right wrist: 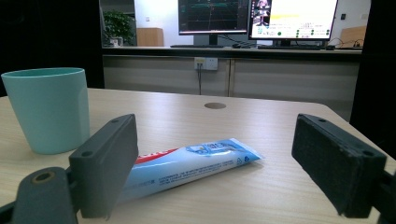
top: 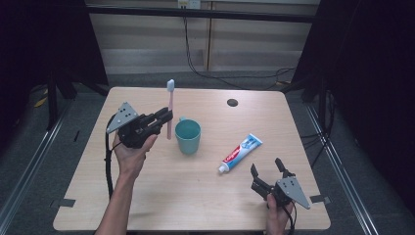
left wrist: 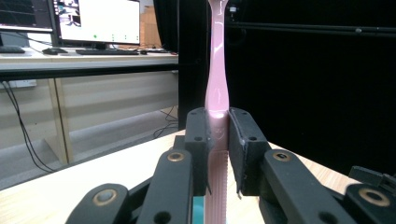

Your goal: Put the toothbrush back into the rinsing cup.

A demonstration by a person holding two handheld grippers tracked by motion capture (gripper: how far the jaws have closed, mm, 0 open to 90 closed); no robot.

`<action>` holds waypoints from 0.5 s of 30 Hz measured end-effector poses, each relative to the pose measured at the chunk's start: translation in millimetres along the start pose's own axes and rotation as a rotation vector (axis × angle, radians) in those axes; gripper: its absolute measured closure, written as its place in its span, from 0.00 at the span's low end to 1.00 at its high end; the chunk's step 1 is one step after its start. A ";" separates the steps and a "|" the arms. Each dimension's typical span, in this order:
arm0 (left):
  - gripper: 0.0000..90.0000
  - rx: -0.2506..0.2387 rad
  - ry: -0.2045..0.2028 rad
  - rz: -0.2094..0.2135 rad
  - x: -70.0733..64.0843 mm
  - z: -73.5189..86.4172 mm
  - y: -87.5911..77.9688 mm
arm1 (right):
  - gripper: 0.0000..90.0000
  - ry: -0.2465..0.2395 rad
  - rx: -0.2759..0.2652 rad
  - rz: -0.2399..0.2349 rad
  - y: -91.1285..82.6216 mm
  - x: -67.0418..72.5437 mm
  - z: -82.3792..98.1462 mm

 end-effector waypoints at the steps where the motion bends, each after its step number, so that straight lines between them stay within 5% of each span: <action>1: 0.87 0.008 -0.001 -0.004 -0.2 1.0 2.0 | 0.15 0.000 -0.002 0.001 0.0 -0.1 0.0; 15: 0.87 0.047 -0.055 0.024 4.1 9.8 32.9 | 0.15 0.001 -0.003 -0.004 -0.2 -0.1 0.0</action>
Point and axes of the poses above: each handheld gripper's, and its own axes: y roughly forward along the jaws, z roughly out of its underside, x roughly to its left, the point moved 4 cm from there along y, roughly forward along the jaws, and after that the axes turned 7 degrees about -x, right-handed, at the moved point
